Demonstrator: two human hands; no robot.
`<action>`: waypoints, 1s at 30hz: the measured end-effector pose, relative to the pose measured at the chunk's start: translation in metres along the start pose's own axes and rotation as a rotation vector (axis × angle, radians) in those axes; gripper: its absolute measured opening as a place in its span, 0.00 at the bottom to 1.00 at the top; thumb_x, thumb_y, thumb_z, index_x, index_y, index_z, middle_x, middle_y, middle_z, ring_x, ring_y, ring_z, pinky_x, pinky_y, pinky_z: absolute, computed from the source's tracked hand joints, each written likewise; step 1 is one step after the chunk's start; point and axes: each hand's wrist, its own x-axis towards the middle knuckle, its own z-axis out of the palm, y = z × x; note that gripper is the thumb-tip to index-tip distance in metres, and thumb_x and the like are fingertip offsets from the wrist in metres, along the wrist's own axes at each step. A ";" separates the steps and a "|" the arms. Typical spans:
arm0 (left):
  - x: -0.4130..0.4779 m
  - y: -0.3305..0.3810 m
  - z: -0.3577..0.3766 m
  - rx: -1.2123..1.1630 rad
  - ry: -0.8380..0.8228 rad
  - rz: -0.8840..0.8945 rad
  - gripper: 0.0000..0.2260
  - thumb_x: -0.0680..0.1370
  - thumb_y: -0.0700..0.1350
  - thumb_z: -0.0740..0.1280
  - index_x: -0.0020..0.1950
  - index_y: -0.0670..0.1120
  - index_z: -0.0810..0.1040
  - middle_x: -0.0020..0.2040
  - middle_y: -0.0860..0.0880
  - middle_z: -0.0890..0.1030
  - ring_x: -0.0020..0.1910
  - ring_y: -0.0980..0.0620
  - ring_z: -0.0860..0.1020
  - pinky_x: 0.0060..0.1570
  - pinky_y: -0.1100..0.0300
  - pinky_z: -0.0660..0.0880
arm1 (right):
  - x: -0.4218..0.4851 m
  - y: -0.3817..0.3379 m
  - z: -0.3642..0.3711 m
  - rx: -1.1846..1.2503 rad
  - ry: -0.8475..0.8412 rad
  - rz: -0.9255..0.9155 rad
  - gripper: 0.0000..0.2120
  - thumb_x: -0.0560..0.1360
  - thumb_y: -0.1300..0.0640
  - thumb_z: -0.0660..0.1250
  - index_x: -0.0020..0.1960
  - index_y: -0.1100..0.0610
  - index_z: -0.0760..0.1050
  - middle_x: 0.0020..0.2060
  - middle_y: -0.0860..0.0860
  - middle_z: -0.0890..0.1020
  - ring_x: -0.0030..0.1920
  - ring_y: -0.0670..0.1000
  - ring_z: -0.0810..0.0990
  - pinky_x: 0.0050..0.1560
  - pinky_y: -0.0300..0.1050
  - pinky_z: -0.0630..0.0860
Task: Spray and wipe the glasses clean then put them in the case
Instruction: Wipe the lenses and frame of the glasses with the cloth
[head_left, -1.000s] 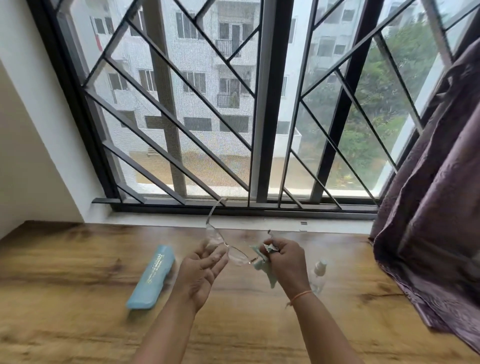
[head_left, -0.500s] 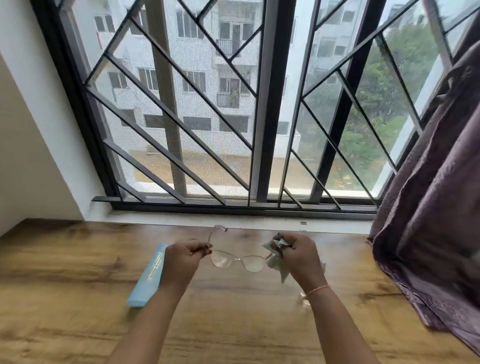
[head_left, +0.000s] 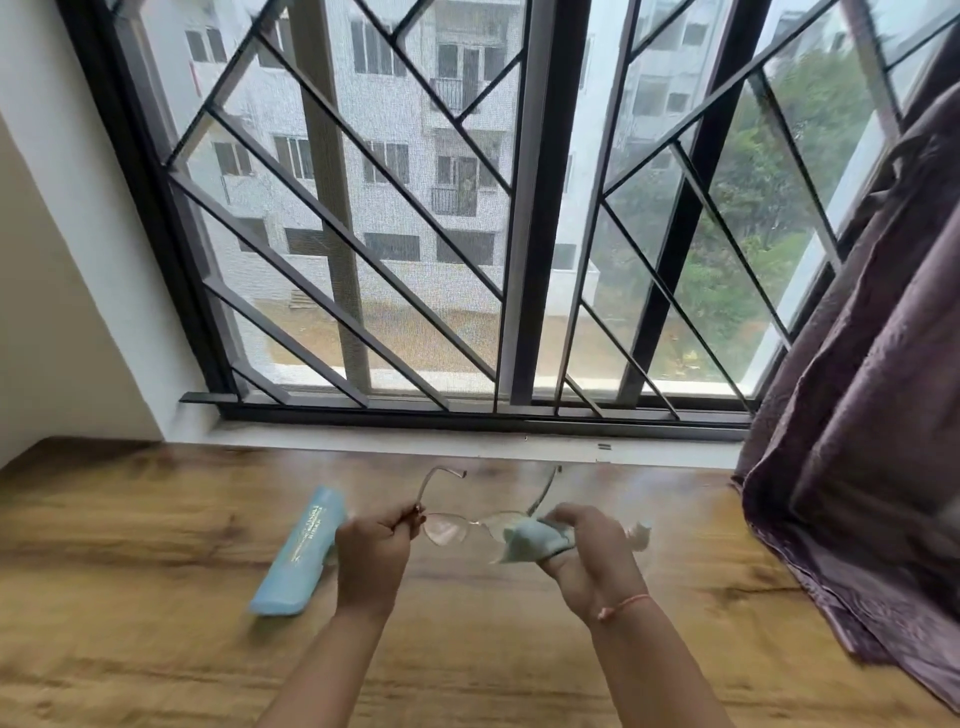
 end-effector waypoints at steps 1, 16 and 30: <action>0.000 0.000 0.001 0.010 0.019 0.007 0.10 0.67 0.28 0.71 0.40 0.42 0.85 0.28 0.73 0.76 0.34 0.59 0.80 0.37 0.55 0.79 | -0.001 0.005 0.002 0.005 0.008 -0.015 0.05 0.71 0.74 0.58 0.45 0.70 0.69 0.39 0.62 0.73 0.37 0.59 0.76 0.24 0.41 0.77; 0.001 0.027 0.009 0.003 0.181 0.149 0.10 0.65 0.26 0.70 0.40 0.38 0.84 0.36 0.53 0.81 0.38 0.64 0.78 0.38 0.74 0.74 | 0.005 0.058 0.043 -1.149 -0.226 -1.239 0.07 0.71 0.67 0.64 0.44 0.63 0.80 0.41 0.55 0.79 0.41 0.48 0.76 0.48 0.34 0.73; 0.001 0.026 0.005 0.032 0.201 0.113 0.11 0.65 0.27 0.71 0.42 0.40 0.84 0.37 0.46 0.84 0.38 0.57 0.80 0.40 0.59 0.77 | 0.004 0.053 0.029 -1.469 -0.236 -1.276 0.10 0.65 0.68 0.65 0.36 0.56 0.82 0.32 0.49 0.80 0.38 0.52 0.76 0.39 0.41 0.76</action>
